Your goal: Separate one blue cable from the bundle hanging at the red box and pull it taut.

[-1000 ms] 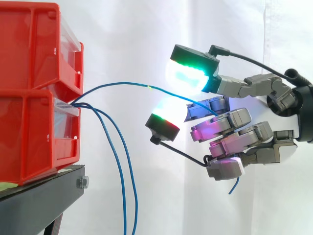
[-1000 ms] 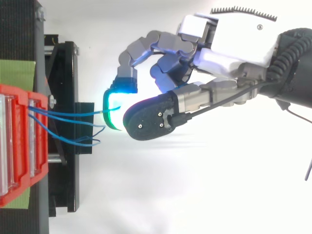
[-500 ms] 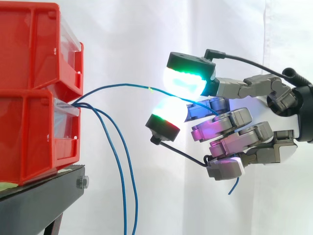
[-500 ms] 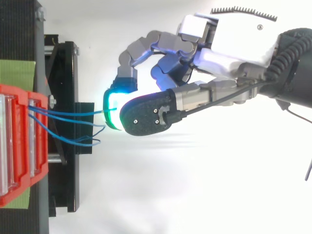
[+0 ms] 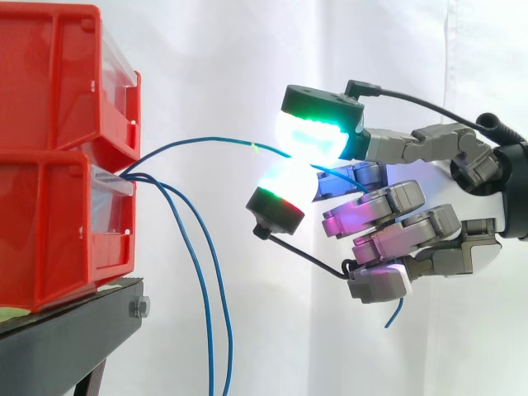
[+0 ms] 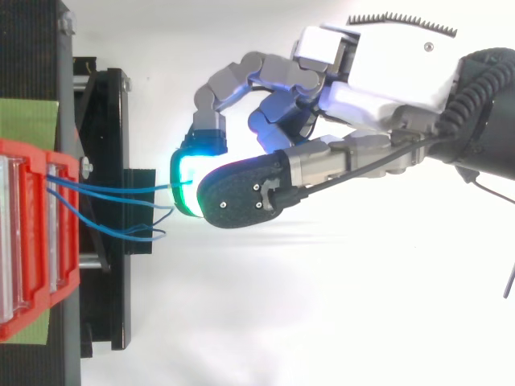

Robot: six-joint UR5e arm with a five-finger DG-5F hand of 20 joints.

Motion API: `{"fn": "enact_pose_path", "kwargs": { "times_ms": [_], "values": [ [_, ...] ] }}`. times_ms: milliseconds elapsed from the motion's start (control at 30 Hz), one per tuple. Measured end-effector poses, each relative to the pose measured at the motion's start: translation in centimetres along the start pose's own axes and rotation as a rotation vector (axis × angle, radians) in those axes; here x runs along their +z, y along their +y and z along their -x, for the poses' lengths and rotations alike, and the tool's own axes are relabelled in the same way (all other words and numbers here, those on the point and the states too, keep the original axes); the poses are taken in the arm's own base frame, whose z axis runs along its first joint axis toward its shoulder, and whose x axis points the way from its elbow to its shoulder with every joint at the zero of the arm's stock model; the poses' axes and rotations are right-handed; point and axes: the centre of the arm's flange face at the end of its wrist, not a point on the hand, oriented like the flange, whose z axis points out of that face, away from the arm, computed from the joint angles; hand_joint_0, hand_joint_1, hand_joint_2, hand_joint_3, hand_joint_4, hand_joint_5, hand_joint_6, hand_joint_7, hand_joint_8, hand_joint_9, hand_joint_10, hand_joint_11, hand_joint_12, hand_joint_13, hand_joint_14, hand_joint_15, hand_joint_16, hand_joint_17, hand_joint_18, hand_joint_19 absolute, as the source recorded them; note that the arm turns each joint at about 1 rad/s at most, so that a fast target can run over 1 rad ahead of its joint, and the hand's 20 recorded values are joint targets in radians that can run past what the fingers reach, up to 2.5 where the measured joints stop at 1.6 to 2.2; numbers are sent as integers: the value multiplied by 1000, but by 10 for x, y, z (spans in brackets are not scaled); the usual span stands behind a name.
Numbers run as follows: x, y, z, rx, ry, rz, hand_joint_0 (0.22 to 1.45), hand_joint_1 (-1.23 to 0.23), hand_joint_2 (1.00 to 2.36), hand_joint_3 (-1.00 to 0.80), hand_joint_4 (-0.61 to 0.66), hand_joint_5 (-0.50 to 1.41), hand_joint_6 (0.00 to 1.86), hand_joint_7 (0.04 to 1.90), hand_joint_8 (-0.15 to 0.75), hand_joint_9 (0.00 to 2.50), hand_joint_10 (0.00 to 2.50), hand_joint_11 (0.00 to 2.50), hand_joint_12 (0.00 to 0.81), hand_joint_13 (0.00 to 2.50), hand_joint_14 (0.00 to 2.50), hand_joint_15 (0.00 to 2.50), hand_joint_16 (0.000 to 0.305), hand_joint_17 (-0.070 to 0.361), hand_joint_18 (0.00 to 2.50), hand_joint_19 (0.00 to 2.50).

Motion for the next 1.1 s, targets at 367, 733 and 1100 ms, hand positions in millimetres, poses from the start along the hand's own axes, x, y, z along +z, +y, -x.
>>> {"fn": "enact_pose_path", "kwargs": {
  "times_ms": [367, 733, 1100],
  "values": [
    [-2, -8, 0, -10, 3, 2, 693, -673, 1026, -194, -200, -221, 952, 1092, 244, 918, 2438, 1366, 292, 1300, 1702, 1132, 44, 100, 1014, 1143],
    [0, -7, -1, -14, 3, 25, 692, -674, 1027, -191, -185, -218, 951, 1085, 248, 920, 2398, 1363, 295, 1299, 1645, 1146, 45, 100, 998, 1134],
    [0, -7, -1, -14, 2, 24, 692, -675, 1027, -194, -179, -217, 950, 1086, 253, 925, 2365, 1342, 296, 1303, 1613, 1164, 45, 101, 988, 1124]
  ]
}}
